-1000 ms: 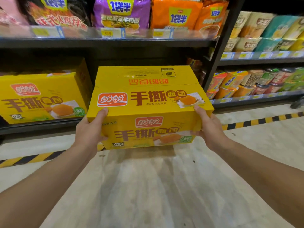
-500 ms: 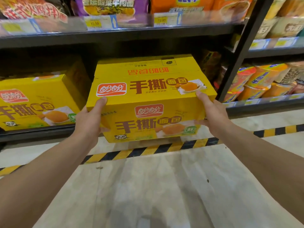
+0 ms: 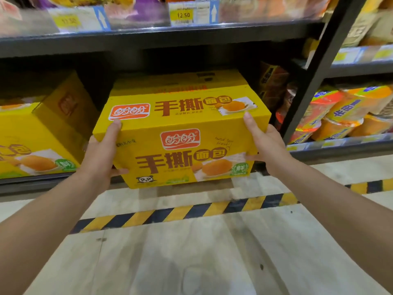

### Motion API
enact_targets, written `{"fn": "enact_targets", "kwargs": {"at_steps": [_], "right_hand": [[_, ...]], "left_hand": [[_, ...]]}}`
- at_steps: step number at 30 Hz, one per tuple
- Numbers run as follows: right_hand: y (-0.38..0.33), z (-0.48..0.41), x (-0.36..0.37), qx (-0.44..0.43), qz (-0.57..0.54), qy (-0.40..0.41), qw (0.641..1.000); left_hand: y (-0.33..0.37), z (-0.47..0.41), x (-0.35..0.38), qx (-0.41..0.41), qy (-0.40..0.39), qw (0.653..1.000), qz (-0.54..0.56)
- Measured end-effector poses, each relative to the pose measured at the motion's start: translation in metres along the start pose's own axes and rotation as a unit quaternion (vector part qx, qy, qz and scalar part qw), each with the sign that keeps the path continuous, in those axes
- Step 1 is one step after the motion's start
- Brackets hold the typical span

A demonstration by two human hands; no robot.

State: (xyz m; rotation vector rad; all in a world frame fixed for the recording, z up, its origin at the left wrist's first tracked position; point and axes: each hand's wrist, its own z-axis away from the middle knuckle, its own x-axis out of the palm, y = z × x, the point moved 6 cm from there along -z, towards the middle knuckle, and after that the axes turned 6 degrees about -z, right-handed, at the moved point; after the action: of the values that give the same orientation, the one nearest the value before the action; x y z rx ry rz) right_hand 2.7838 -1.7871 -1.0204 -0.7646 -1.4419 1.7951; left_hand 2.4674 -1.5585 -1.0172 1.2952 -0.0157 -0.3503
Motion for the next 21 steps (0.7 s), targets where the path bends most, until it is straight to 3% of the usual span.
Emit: {"fn": "enact_targets", "kwargs": {"at_steps": [2,5,9,21], "right_hand": [[0.007,0.000,-0.005,-0.037,0.041,-0.025,0.998],[0.023,0.003,-0.012,-0.095,0.131,-0.048,0.986],[0.045,0.004,-0.010,-0.114,0.185,-0.007,0.976],[0.058,-0.033,0.002,-0.143,0.217,0.036,0.965]], "left_hand": [[-0.005,-0.001,0.000,0.027,-0.018,0.999,-0.020],[-0.017,0.006,-0.003,0.133,-0.034,0.980,-0.146],[-0.040,0.003,-0.007,0.170,-0.016,0.942,-0.288],[-0.049,-0.023,0.008,0.180,0.025,0.929,-0.322]]}}
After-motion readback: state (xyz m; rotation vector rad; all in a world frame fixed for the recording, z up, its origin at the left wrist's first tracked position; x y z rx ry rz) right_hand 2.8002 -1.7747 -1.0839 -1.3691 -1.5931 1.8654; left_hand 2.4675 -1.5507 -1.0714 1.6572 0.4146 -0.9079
